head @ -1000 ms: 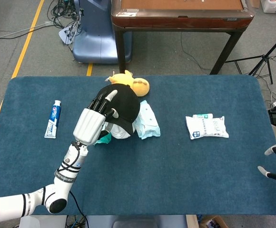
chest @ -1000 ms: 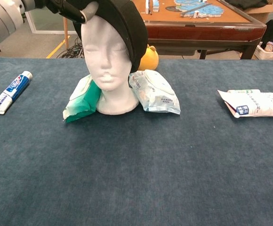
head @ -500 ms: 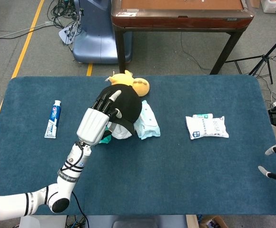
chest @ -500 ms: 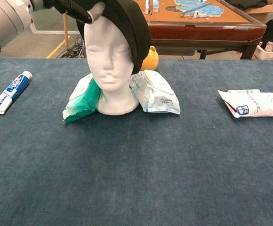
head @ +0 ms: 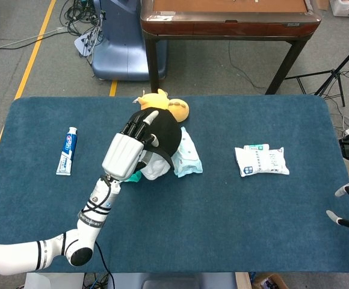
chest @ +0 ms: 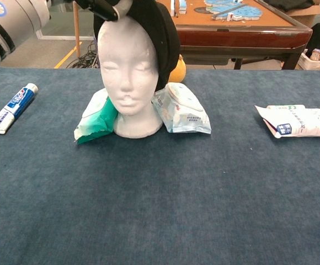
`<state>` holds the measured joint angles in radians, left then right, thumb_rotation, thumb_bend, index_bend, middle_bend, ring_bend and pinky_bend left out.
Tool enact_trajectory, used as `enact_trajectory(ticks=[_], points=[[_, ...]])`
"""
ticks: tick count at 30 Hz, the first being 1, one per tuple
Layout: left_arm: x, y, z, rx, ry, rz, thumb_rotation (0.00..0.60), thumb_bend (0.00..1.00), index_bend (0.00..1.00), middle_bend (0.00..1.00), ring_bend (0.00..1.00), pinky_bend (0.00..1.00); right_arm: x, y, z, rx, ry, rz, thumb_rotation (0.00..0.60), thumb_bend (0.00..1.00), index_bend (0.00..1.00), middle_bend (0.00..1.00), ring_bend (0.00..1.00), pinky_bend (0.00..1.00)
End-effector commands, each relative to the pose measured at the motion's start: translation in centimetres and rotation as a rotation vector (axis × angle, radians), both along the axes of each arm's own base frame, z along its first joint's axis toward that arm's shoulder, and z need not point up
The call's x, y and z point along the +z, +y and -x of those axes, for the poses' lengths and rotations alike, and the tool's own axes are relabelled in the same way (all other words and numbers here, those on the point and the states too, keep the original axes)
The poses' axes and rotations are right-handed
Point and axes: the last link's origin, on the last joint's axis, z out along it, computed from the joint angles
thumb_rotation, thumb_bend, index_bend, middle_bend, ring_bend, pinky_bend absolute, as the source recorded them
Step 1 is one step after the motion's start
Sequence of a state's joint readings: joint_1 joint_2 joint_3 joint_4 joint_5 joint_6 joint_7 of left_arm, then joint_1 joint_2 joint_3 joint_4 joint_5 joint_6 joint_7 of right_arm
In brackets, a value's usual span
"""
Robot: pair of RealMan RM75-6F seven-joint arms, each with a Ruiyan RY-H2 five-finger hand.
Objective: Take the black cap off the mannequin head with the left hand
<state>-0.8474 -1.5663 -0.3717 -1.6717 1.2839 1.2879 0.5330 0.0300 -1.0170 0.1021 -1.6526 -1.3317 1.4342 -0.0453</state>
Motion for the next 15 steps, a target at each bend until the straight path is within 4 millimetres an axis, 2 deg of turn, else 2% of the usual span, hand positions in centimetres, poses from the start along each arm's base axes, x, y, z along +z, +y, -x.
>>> enact_trajectory(ticks=[1, 8, 9, 11, 15], points=[[-0.1, 0.3, -0.4, 0.013, -0.005, 0.011, 0.600, 0.47, 0.70, 0.07, 0.04, 0.17, 0.0, 0.0, 0.0, 0.000, 0.000, 0.000, 0.600, 0.07, 0.48, 0.39, 0.30, 0.37], [0.1, 0.6, -1.2, 0.089, -0.018, 0.047, 0.600, 0.47, 0.71, 0.07, 0.04, 0.17, 0.1, 0.0, 0.1, -0.002, -0.001, 0.000, 0.600, 0.07, 0.48, 0.39, 0.30, 0.37], [0.1, 0.6, -1.2, 0.096, -0.015, 0.046, 0.600, 0.47, 0.71, 0.07, 0.04, 0.17, 0.3, -1.2, -1.8, 0.037, -0.042, 0.023, 0.600, 0.07, 0.48, 0.39, 0.30, 0.37], [0.1, 0.7, -1.4, 0.111, -0.013, 0.045, 0.600, 0.47, 0.71, 0.07, 0.04, 0.17, -0.1, -0.1, -0.3, -0.031, -0.021, -0.001, 0.600, 0.07, 0.48, 0.39, 0.30, 0.37], [0.2, 0.7, -1.6, 0.123, -0.020, 0.049, 0.600, 0.47, 0.71, 0.07, 0.04, 0.17, -0.1, -0.1, -0.1, -0.016, -0.009, -0.003, 0.600, 0.07, 0.48, 0.39, 0.30, 0.37]])
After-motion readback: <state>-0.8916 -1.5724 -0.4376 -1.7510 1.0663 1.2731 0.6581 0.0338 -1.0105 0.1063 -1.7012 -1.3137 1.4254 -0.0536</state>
